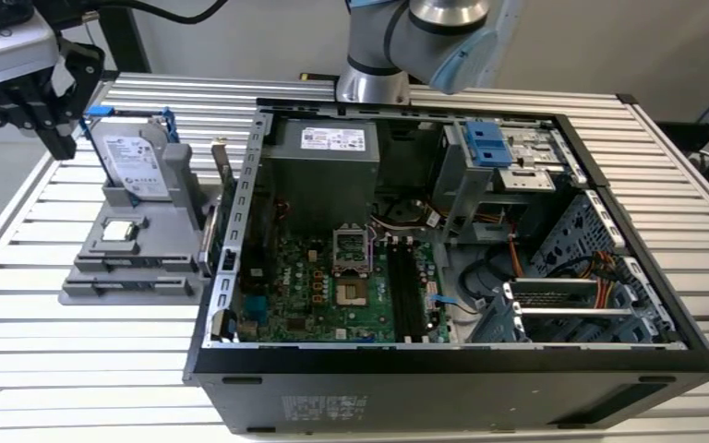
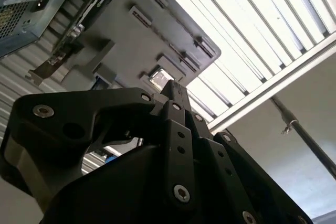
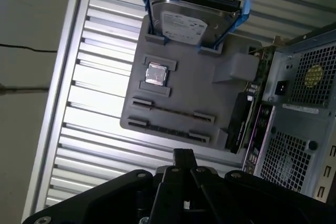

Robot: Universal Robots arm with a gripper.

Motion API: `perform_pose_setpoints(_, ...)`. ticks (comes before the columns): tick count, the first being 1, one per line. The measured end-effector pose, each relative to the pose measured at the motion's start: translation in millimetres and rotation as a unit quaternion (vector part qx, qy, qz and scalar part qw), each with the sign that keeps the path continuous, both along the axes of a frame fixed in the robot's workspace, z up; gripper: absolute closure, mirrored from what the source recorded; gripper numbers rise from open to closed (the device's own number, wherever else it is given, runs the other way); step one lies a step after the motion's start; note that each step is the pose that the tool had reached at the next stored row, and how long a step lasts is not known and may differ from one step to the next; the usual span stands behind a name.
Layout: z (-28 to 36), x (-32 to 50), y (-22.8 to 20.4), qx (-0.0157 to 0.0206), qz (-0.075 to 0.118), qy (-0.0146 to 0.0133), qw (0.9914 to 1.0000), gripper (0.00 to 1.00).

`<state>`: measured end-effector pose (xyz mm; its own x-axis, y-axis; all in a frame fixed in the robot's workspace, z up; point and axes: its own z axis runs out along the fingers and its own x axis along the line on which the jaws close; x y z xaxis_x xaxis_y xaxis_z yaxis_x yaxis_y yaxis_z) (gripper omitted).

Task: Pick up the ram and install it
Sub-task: 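Pick up the ram and move it above insertion slot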

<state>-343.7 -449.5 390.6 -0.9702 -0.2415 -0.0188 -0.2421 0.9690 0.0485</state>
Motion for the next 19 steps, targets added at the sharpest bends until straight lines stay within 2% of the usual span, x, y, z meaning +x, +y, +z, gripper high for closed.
perform_pose_setpoints(5,0.0,0.0,0.0,0.0,0.035,0.0,0.99937,1.0)
perform_pose_setpoints(11,0.0,0.0,0.0,0.0,0.07,0.0,0.99756,1.0)
perform_pose_setpoints(15,0.0,0.0,0.1,-0.0001,0.095,0.0,0.99543,1.0)
perform_pose_setpoints(17,0.0,0.0,0.1,-0.0001,0.113,0.0,0.99364,1.0)
perform_pose_setpoints(19,0.0,0.0,0.1,-0.0001,0.131,0.0,0.99136,1.0)
